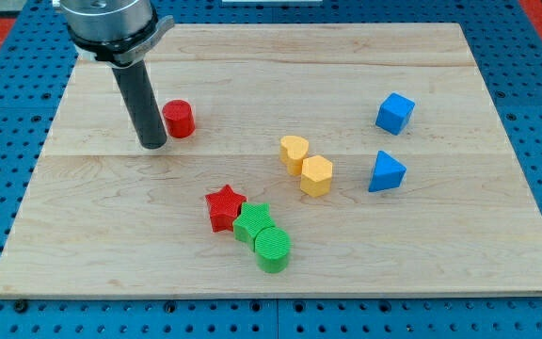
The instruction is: Move red circle on top left to red star
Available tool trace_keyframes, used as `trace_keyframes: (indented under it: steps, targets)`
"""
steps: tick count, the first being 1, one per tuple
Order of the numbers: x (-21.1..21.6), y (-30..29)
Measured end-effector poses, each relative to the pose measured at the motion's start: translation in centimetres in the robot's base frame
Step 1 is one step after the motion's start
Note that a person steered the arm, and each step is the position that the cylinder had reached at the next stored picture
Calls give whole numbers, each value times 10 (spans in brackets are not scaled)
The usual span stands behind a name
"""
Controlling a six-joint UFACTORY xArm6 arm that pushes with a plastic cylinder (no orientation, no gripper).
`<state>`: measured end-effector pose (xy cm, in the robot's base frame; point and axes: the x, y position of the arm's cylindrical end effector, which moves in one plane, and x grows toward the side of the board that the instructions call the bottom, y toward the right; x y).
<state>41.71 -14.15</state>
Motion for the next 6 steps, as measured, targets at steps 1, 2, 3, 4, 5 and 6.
trace_keyframes:
  steps: [1, 2, 3, 4, 5, 6]
  targets:
    - [-51, -14]
    - [-67, -40]
    - [-76, 66]
    - [-10, 85]
    - [34, 85]
    - [59, 119]
